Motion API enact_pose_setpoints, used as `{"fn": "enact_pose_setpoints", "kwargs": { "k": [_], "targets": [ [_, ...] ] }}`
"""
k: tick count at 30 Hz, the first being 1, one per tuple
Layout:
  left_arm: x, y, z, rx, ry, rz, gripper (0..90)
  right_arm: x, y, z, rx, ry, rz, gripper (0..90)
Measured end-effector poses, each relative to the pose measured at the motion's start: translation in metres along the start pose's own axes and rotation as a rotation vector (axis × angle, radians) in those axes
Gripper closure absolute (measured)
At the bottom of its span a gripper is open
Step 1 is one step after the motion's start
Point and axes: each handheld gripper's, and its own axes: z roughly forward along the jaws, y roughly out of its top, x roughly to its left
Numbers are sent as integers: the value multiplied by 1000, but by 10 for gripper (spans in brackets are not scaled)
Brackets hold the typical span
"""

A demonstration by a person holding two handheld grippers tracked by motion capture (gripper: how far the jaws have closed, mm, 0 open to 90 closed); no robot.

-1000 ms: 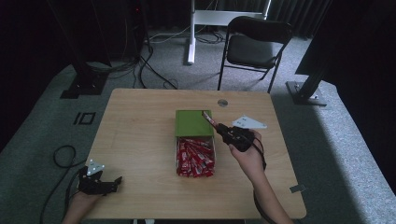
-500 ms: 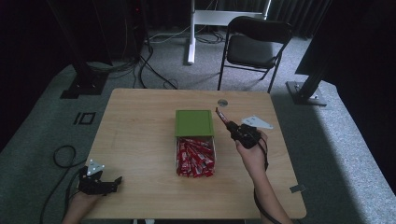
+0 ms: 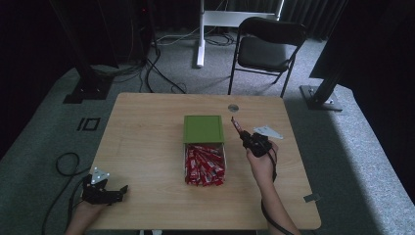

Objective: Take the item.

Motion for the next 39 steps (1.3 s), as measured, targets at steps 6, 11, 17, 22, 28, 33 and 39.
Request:
{"fn": "enact_pose_setpoints", "kwargs": {
  "k": [6,11,17,22,28,33,39],
  "targets": [
    [0,0,0,0,0,0,6,0,-14,16,44,-14,13,820],
    [0,0,0,0,0,0,6,-2,-25,28,79,-46,33,821],
    [0,0,0,0,0,0,6,-1,-35,40,130,-63,51,820],
    [0,0,0,0,0,0,7,2,-41,45,157,-57,35,819],
    [0,0,0,0,0,0,6,3,-46,51,215,-51,26,814],
    [0,0,0,0,0,0,6,4,-48,52,214,-48,21,802],
    [0,0,0,0,0,0,6,4,-48,51,215,-18,31,709]
  ]
}}
